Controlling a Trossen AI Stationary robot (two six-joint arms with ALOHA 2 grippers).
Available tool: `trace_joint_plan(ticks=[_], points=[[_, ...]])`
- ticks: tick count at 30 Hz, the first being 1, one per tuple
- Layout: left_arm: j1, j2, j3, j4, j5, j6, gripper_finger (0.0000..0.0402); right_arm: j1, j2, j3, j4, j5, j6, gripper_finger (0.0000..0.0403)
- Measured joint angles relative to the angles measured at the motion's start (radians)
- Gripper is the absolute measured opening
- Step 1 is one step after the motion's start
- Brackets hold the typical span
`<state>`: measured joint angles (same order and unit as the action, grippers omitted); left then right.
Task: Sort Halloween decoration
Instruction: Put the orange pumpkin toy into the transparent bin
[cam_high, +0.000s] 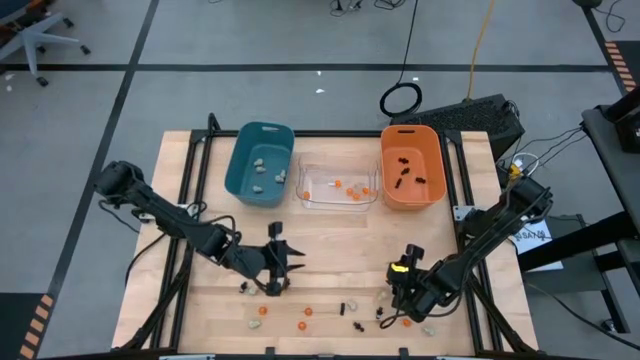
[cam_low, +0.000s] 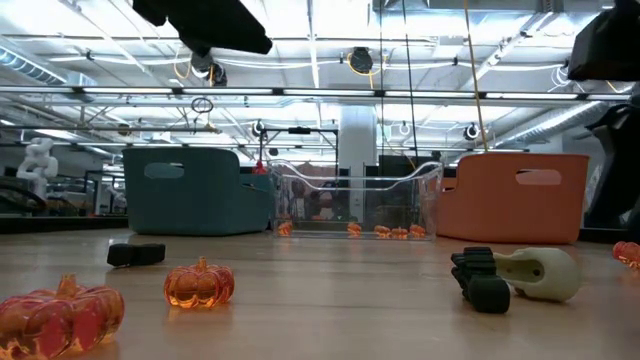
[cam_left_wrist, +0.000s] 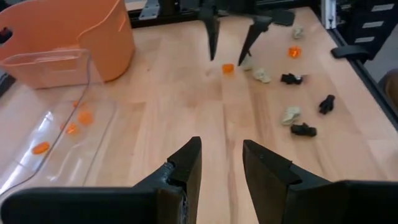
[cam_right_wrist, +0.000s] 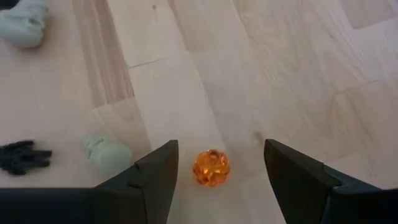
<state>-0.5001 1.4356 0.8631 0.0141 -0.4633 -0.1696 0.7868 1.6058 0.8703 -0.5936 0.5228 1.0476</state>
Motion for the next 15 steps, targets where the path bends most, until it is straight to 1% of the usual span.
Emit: trace_joint_plan(ticks=[6, 11, 15], points=[[-0.006, 0.005, 0.0, 0.004, 0.001, 0.001, 0.0115, 0.0, 0.047, 0.0, 0.058, -0.016, 0.016, 0.0221], [-0.006, 0.005, 0.0, 0.002, 0.003, 0.001, 0.0115, 0.0, 0.08, 0.0, 0.06, -0.045, 0.059, 0.0221], [-0.006, 0.005, 0.0, 0.0, 0.011, 0.001, 0.0115, 0.001, 0.089, 0.001, 0.068, -0.047, 0.07, 0.0215]])
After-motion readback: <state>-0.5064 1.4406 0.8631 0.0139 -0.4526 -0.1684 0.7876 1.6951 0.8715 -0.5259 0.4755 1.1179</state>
